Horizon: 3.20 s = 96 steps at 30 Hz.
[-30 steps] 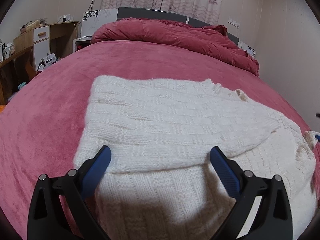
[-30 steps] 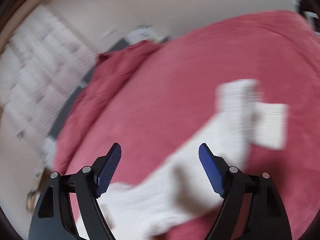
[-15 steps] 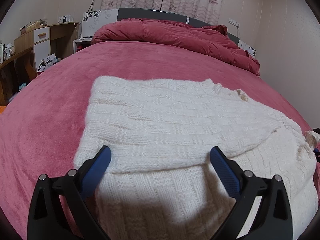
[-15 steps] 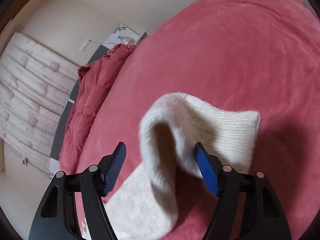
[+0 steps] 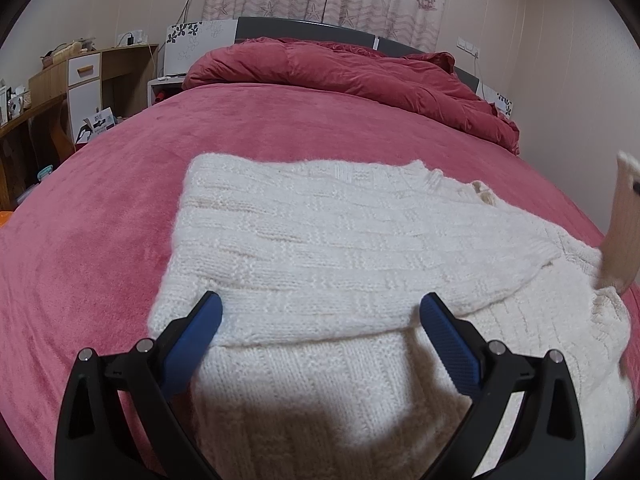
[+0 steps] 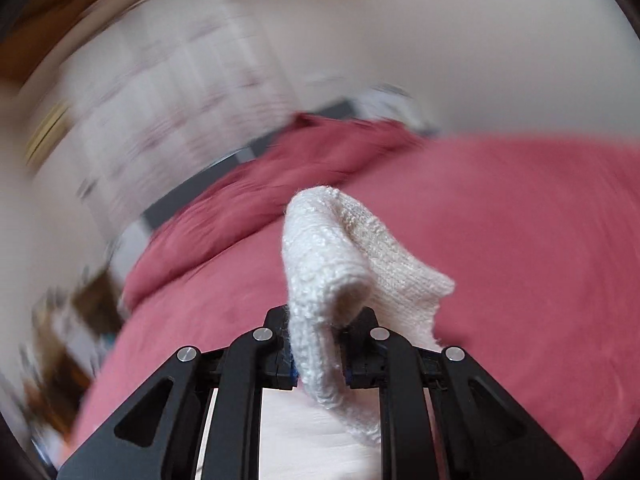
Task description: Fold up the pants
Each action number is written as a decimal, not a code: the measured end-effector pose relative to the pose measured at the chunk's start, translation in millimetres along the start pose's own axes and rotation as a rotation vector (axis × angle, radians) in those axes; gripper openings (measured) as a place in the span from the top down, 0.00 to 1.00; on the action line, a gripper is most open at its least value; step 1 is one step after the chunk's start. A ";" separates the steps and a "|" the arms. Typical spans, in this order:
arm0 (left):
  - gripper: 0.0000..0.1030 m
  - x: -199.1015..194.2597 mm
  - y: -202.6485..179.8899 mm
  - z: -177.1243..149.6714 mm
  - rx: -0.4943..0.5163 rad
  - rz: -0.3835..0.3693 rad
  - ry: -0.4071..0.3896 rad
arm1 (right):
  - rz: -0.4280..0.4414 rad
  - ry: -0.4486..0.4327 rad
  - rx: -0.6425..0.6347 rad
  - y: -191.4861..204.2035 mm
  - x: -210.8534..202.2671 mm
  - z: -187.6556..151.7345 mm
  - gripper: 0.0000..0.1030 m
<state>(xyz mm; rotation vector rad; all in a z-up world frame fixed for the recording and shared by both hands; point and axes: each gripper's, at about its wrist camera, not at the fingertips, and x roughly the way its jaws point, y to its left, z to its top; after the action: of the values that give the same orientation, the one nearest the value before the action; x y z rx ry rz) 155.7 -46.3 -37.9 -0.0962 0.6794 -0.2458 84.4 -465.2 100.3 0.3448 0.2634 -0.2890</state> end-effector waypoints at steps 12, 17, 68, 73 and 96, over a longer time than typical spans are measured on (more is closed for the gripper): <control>0.04 -5.8 11.7 -0.7 -0.068 -0.070 -0.027 | 0.298 0.487 -0.701 187.7 28.0 -183.0 0.63; 0.04 -7.2 19.3 -0.1 -0.114 -0.130 -0.035 | 0.349 0.502 -0.606 170.4 -14.3 -167.8 0.38; 0.11 -1.5 -192.5 14.5 0.558 -0.109 -0.042 | 0.285 0.464 0.896 -94.3 24.9 -157.4 0.81; 0.67 24.6 -217.2 13.8 0.625 -0.017 0.050 | 0.294 0.471 0.908 -95.8 26.5 -157.2 0.81; 0.37 -3.5 -1.3 -5.7 -0.300 -0.388 0.013 | 0.403 0.397 0.887 -99.8 -26.3 -123.4 0.44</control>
<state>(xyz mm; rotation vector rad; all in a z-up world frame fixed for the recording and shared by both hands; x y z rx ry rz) 149.2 -46.8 -40.0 -0.5165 0.7045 -0.5159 3.1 -503.8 -33.0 1.3215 0.4395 0.0859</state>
